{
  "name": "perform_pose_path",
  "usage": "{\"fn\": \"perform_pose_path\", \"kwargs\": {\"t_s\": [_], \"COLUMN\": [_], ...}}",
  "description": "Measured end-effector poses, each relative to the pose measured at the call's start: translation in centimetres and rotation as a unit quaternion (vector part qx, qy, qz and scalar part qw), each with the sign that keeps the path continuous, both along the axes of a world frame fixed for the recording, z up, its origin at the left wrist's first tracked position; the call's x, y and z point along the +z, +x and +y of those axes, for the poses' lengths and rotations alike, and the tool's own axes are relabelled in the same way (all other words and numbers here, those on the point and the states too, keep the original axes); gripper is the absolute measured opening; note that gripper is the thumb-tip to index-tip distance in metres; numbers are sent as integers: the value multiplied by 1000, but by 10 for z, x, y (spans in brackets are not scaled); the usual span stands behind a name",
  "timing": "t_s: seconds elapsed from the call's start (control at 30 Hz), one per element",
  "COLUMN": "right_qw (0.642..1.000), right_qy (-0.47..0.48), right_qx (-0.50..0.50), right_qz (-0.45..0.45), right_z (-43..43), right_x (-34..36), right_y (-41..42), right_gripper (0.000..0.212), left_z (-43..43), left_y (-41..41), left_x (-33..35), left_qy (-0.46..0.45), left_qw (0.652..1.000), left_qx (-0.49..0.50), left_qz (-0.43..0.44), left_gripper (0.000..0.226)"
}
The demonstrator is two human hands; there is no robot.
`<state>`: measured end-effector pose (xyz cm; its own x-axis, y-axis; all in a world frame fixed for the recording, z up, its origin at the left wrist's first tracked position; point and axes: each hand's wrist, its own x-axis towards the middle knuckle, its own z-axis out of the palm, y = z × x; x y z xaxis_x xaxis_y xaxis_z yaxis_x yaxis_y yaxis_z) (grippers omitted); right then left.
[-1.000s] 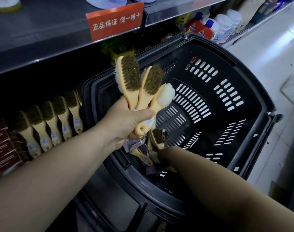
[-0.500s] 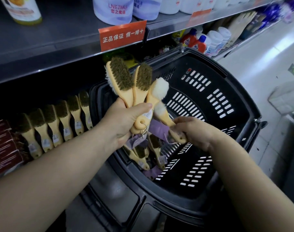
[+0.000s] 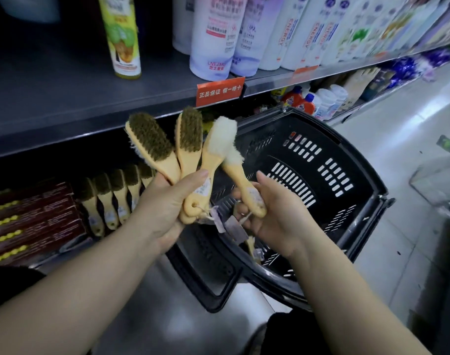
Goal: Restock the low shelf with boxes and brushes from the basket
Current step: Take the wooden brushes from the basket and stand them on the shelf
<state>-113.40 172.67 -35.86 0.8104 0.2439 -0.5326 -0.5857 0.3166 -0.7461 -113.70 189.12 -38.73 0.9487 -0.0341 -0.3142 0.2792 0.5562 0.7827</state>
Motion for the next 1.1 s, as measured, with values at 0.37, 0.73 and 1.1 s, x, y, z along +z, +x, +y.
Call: {"fn": "perform_pose_path", "kwargs": {"t_s": [0.37,0.73,1.1], "right_qw": [992,988,969], "right_qy": [34,-125,-224], "right_qx": [120,76,108], "right_qz": [3,51,5], "right_z": [116,191,246], "right_x": [-21,-109,-179], "right_y": [-39,-40,9], "right_gripper": [24,19,30], "left_z": [101,171,211], "left_y": [-73,-86,-68], "left_x": [-17,-59,-76], "left_qy": [5,84,124], "left_qw": [995,933,915], "left_qx": [72,247,273], "left_qz": [62,247,270], "left_gripper": [52,16,23]}}
